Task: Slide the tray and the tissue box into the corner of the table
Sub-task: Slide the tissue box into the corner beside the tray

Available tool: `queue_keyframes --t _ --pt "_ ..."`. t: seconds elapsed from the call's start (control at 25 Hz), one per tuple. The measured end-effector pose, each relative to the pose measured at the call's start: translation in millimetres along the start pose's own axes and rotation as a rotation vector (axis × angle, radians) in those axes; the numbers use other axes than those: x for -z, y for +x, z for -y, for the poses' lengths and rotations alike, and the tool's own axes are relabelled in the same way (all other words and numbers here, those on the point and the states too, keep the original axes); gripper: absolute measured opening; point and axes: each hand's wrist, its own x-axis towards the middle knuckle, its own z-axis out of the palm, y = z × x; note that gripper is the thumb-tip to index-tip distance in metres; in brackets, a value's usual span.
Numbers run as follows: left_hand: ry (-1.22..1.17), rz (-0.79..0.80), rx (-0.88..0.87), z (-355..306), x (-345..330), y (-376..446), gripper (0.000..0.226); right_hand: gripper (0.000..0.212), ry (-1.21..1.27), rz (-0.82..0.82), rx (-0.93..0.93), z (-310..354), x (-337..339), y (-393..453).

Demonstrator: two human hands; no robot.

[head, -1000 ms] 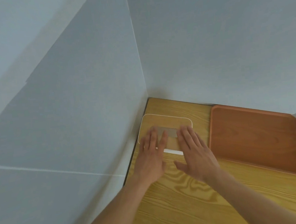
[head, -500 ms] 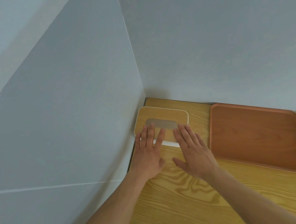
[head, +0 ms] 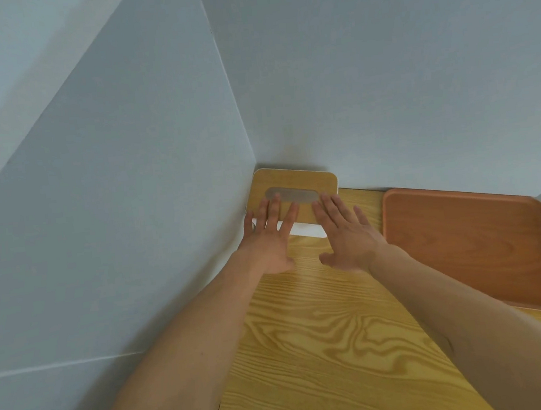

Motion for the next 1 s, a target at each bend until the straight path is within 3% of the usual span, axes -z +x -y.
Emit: queue_keyframes --t 0.68,0.92,1.0 --pt "0.011 0.113 0.019 2.4 12.1 18.1 0.122 0.104 -0.013 0.072 -0.031 -0.5 13.2 12.1" --pt "-0.068 0.159 0.018 2.8 34.8 13.1 0.113 0.095 0.023 0.026 -0.022 3.4 30.3 3.9" --pt "-0.169 0.075 0.015 0.8 44.1 7.5 0.106 0.086 0.102 -0.041 -0.026 9.1 39.2 -4.6"
